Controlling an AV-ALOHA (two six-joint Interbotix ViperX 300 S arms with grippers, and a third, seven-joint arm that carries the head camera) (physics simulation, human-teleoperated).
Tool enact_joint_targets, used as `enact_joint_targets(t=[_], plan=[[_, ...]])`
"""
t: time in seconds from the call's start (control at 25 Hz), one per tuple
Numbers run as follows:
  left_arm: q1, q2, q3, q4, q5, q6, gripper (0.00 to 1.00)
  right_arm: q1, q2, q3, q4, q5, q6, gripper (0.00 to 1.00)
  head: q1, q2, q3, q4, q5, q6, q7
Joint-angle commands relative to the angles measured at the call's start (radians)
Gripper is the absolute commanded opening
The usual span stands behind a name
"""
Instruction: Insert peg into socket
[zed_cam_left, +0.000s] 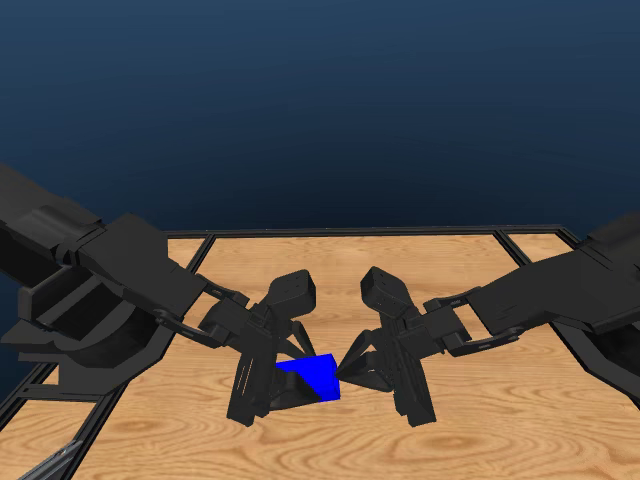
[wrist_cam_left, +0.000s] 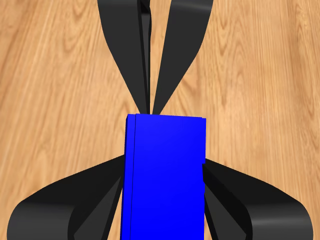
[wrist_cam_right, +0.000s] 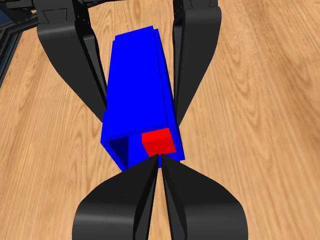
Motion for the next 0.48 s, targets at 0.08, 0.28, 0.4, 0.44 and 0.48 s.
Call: enact_joint_targets(t=[0.08, 0.28, 0.4, 0.44, 0.48], plan=[[0.003, -0.021, -0.043, 0.058, 0.042, -0.065, 0.00, -0.002, 0.050, -0.053, -0.022, -0.086, 0.051, 0.00, 0.005, -0.008, -0.012, 0.002, -0.007, 0.001, 0.001], [-0.003, -0.039, -0.026, 0.115, 0.105, -0.158, 0.00, -0.018, 0.023, 0.020, -0.015, -0.089, 0.075, 0.00, 0.010, -0.007, -0.015, 0.004, -0.010, 0.006, 0.000], [-0.010, -0.067, -0.032, 0.142, 0.131, -0.199, 0.00, -0.030, -0.010, 0.088, 0.001, -0.114, 0.085, 0.00, 0.009, -0.010, -0.016, 0.004, -0.012, 0.007, 0.000], [-0.020, -0.068, -0.036, 0.153, 0.139, -0.199, 0.00, -0.031, -0.026, 0.113, 0.009, -0.156, 0.092, 0.00, 0.009, -0.011, -0.016, 0.004, -0.013, 0.007, 0.000], [-0.014, -0.062, -0.018, 0.152, 0.126, -0.213, 0.00, -0.031, -0.046, 0.134, 0.017, -0.207, 0.086, 0.00, 0.008, -0.013, -0.017, 0.004, -0.014, 0.006, 0.001]])
